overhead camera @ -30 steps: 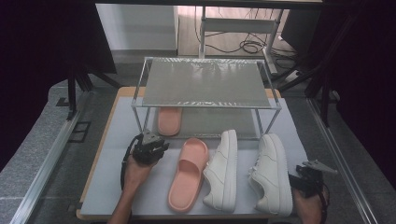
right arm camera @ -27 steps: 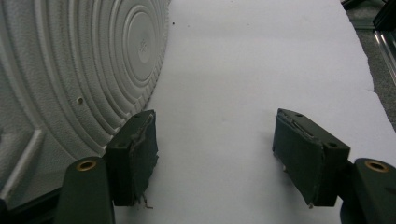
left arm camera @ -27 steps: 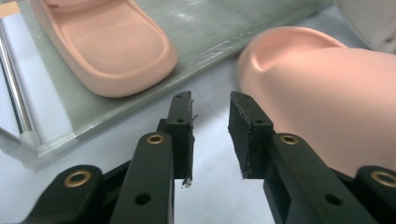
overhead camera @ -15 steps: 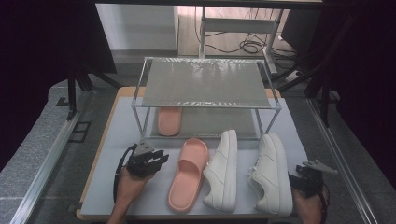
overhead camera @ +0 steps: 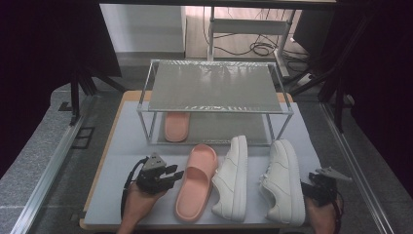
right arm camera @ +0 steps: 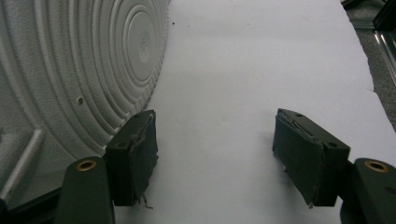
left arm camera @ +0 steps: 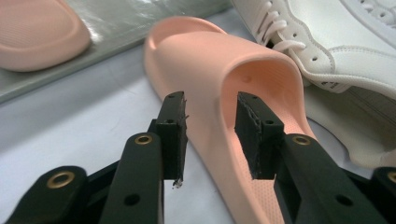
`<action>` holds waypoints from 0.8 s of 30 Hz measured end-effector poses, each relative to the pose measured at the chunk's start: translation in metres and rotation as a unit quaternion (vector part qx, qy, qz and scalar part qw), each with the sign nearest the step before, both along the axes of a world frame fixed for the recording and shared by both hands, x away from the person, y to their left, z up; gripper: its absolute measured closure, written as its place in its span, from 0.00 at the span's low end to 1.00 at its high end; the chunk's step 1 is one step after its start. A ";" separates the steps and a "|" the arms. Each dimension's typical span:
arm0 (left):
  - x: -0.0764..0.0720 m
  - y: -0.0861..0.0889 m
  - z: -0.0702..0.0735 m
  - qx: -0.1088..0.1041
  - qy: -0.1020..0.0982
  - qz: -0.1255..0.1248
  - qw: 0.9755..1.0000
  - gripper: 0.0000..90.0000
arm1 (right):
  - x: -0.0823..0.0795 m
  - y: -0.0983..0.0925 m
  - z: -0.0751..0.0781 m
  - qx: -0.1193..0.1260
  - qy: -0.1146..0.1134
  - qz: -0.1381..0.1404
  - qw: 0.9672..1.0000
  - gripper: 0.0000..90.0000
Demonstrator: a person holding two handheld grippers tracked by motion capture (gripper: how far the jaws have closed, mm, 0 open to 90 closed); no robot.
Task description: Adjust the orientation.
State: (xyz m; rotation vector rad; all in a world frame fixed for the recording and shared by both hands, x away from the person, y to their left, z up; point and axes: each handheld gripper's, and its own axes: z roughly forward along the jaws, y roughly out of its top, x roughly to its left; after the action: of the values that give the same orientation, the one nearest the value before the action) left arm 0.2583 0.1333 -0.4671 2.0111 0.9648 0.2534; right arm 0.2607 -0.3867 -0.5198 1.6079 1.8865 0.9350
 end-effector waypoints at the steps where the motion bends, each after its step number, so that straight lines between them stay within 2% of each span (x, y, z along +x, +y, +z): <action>1: 0.000 0.000 0.000 0.000 0.000 0.000 1.000 0.69 | 0.000 0.000 0.000 0.000 0.000 0.000 1.000 0.35; 7: 0.006 -0.013 -0.004 -0.009 0.009 -0.009 1.000 0.68 | 0.000 0.000 0.000 0.000 0.000 0.000 1.000 0.35; 12: 0.015 -0.024 -0.009 0.003 0.017 -0.001 1.000 0.69 | 0.000 0.000 0.000 0.000 0.000 0.000 1.000 0.35; 20: 0.024 -0.026 -0.014 0.017 0.023 0.019 0.999 0.74 | 0.000 0.000 0.000 0.000 0.000 0.000 1.000 0.35; 24: 0.026 -0.024 -0.012 0.019 0.025 0.018 0.999 0.76 | 0.000 0.000 0.000 0.000 0.000 0.000 1.000 0.35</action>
State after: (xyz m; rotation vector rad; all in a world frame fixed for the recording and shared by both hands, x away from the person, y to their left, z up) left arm 0.2846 0.1091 -0.4793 2.0452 1.0360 0.2432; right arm 0.2607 -0.3868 -0.5198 1.6078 1.8866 0.9353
